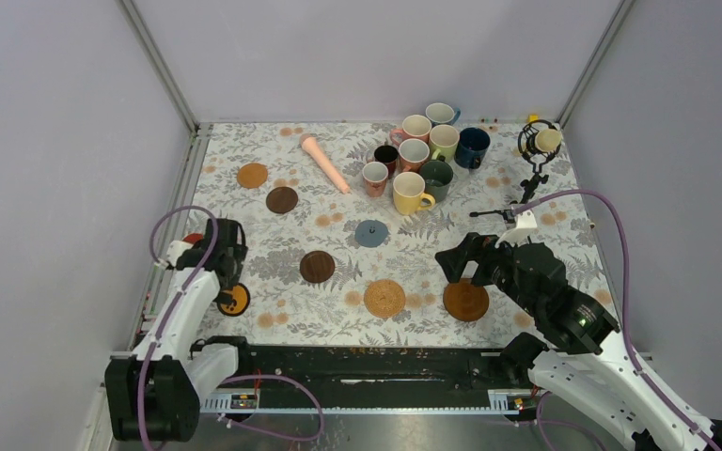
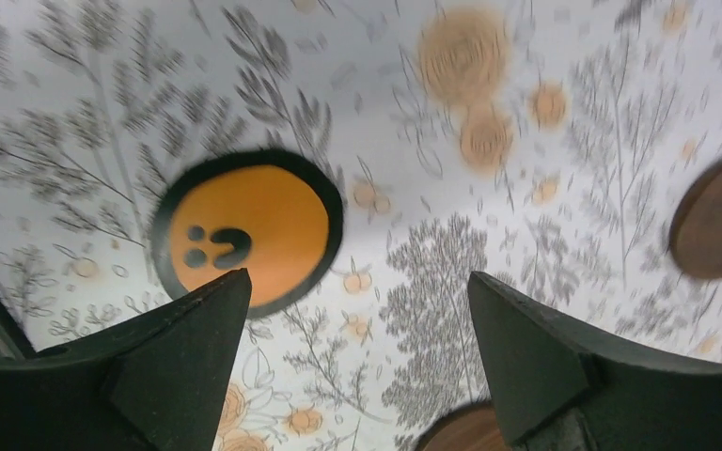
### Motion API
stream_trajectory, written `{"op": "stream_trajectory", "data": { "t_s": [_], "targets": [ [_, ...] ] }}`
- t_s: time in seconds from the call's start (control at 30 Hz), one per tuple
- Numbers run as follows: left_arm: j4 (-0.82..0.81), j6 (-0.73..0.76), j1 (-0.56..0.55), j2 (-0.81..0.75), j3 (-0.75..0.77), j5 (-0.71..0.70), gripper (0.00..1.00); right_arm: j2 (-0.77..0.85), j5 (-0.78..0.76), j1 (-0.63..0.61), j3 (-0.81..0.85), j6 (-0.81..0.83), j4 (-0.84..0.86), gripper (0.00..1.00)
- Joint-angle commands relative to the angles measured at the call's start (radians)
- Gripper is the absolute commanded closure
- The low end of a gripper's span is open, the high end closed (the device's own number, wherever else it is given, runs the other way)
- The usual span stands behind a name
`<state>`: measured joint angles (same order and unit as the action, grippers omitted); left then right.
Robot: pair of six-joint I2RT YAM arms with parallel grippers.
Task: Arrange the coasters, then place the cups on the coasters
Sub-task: Move the coaster to the center of the board.
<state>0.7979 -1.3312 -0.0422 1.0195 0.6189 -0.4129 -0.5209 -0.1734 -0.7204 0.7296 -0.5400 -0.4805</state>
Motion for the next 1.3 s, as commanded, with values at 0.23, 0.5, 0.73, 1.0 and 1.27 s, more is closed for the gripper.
{"op": "stream_trajectory", "data": {
  "t_s": [0.23, 0.5, 0.73, 1.0, 1.27],
  "targets": [
    [0.119, 0.004, 0.154, 0.090, 0.079, -0.127, 0.12, 0.015, -0.044, -0.006, 0.004, 0.032, 0.019, 0.01],
    [0.054, 0.038, 0.180, 0.149, 0.056, -0.051, 0.02, 0.027, -0.078, -0.006, 0.011, 0.057, -0.006, 0.01],
    [0.013, 0.059, 0.182, 0.216, 0.044, 0.035, 0.01, 0.025, -0.096, -0.006, 0.015, 0.060, -0.015, 0.00],
    [-0.039, 0.086, 0.182, 0.242, 0.028, 0.115, 0.02, 0.011, -0.116, -0.006, 0.032, 0.057, -0.025, 0.00],
    [-0.022, 0.078, 0.180, 0.233, 0.022, 0.138, 0.04, -0.012, -0.112, -0.006, 0.039, 0.046, -0.023, 0.01]
  ]
}}
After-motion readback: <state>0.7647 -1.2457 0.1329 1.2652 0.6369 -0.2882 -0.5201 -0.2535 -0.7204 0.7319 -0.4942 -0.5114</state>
